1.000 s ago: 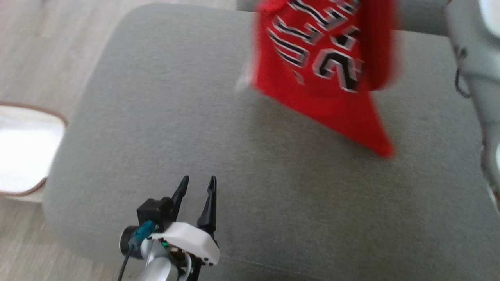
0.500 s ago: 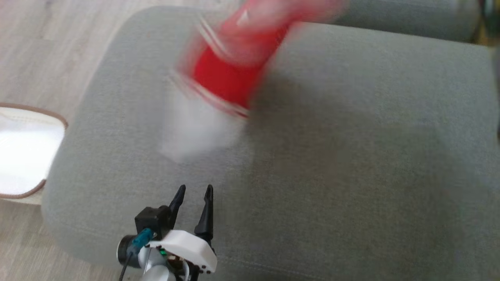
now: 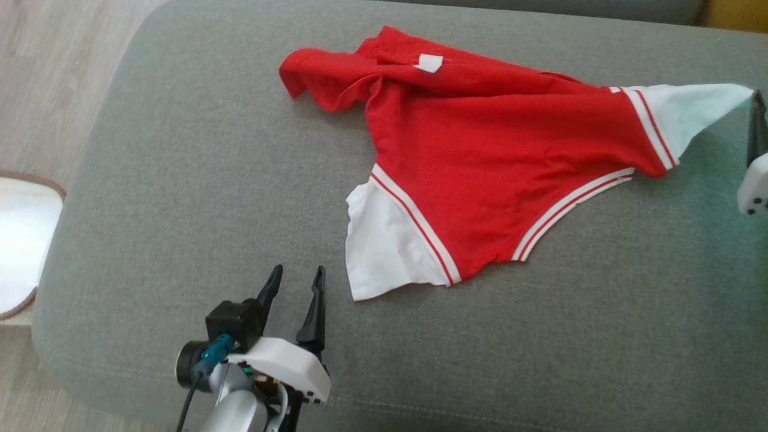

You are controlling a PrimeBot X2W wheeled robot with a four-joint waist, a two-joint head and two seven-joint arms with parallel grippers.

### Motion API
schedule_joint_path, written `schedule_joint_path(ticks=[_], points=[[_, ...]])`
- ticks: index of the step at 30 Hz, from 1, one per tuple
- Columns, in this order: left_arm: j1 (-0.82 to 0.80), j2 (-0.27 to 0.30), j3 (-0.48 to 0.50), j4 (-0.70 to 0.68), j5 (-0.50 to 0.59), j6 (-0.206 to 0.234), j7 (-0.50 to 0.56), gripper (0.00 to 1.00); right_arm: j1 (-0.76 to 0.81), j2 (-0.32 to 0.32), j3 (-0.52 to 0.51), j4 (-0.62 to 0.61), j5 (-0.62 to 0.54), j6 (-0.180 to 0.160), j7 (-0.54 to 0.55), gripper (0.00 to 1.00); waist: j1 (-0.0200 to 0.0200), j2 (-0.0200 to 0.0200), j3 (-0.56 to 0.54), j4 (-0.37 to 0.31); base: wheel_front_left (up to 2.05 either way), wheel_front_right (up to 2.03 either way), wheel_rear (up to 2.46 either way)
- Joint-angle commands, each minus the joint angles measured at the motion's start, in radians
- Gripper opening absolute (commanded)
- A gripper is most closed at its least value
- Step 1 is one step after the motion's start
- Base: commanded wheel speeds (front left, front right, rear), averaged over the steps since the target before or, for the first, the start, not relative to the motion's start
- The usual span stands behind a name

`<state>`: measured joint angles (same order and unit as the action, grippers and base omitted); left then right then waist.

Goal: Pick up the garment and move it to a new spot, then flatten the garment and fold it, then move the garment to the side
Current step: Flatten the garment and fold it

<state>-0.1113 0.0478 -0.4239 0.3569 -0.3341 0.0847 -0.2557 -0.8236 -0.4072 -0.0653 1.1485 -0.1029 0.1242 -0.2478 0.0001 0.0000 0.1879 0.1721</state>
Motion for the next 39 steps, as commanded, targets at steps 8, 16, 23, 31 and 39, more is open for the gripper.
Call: schedule_joint_path(ticks=[8, 16, 23, 31, 39], points=[[-0.014, 0.002, 0.037, -0.025, 0.004, -0.003, -0.006, 1.0, 0.132, 0.145, 0.004, -0.251, -0.006, 0.007, -0.014, 1.0, -0.0001, 0.0, -0.028, -0.023, 0.0, 0.0, 0.0], [-0.004, 0.002, 0.041, -0.02, 0.003, -0.011, -0.006, 1.0, 0.263, 0.266, 0.231, -0.375, 0.12, 0.007, -0.014, 1.0, -0.0001, 0.0, -0.041, -0.01, 0.0, 0.0, 0.0], [0.005, 0.002, 0.035, -0.019, -0.003, -0.011, -0.006, 1.0, 0.342, 0.293, 0.541, -0.4, 0.295, 0.007, 0.001, 1.0, -0.0001, 0.0, -0.044, 0.02, 0.0, 0.0, 0.0], [0.01, 0.002, 0.028, -0.021, -0.011, -0.006, -0.006, 1.0, 0.355, 0.214, 0.678, -0.386, 0.433, 0.007, 0.051, 1.0, -0.0001, 0.0, -0.045, 0.041, 0.0, 0.0, 0.0], [0.013, 0.002, 0.031, -0.033, -0.008, -0.005, -0.006, 1.0, 0.382, 0.192, 0.54, -0.3, 0.412, 0.007, 0.02, 1.0, -0.0001, 0.0, -0.038, 0.028, 0.0, 0.0, 0.0]])
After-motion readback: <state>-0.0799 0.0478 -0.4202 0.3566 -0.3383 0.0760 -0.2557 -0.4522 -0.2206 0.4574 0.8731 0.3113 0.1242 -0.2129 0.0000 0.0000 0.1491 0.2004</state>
